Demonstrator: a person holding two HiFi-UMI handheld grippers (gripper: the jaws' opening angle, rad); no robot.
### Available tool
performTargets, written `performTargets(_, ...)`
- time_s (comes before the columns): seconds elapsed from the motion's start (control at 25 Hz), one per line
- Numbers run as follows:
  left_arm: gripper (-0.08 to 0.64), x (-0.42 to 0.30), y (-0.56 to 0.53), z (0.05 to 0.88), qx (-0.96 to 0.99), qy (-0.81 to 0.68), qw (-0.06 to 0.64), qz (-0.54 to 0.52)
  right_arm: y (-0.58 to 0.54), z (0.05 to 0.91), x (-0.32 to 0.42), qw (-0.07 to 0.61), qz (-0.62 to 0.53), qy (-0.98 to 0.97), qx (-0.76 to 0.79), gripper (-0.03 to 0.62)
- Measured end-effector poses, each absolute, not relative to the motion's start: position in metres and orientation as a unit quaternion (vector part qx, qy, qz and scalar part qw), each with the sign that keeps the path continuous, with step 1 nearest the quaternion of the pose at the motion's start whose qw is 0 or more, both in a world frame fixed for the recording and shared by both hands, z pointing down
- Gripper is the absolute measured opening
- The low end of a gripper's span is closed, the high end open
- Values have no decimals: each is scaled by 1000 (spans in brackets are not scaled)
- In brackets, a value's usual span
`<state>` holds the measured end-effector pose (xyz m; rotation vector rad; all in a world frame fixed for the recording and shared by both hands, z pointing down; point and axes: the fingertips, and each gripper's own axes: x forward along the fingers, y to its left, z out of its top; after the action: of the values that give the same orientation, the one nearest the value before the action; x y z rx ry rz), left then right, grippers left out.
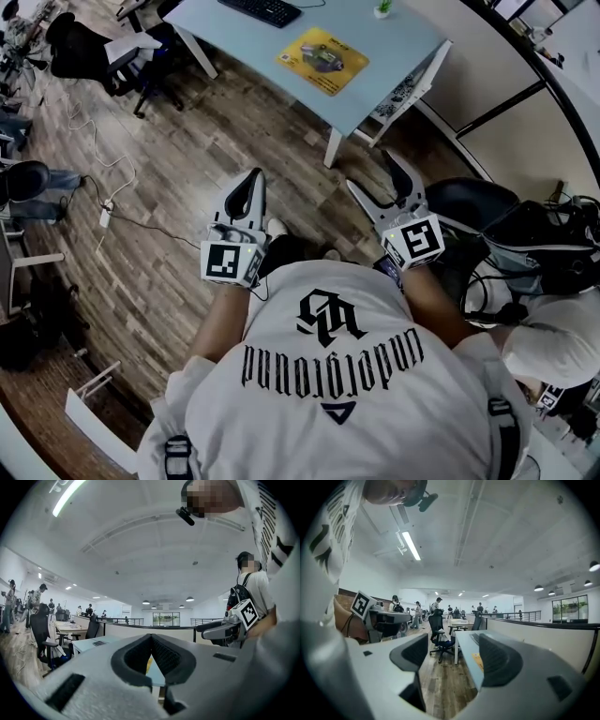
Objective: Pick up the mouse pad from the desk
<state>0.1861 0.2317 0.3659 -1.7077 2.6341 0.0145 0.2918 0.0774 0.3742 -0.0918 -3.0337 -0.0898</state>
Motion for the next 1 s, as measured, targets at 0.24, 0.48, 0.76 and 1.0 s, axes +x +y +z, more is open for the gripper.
performTargets(0.24, 8, 138, 237, 363, -549, 835, 1, 11, 89, 377, 244, 67, -33, -997, -33, 368)
performTargets(0.48, 8, 81, 255, 351, -565, 825, 7, 3, 87, 359, 191, 65, -43, -997, -2, 368)
performTargets(0.76, 8, 22, 270, 354, -573, 820, -4, 6, 96, 365, 139, 79, -37, -996, 18, 370)
performTargets(1.0, 8, -5, 290, 363, -579, 815, -14, 12, 104, 372, 114, 93, -26, -995, 38, 370)
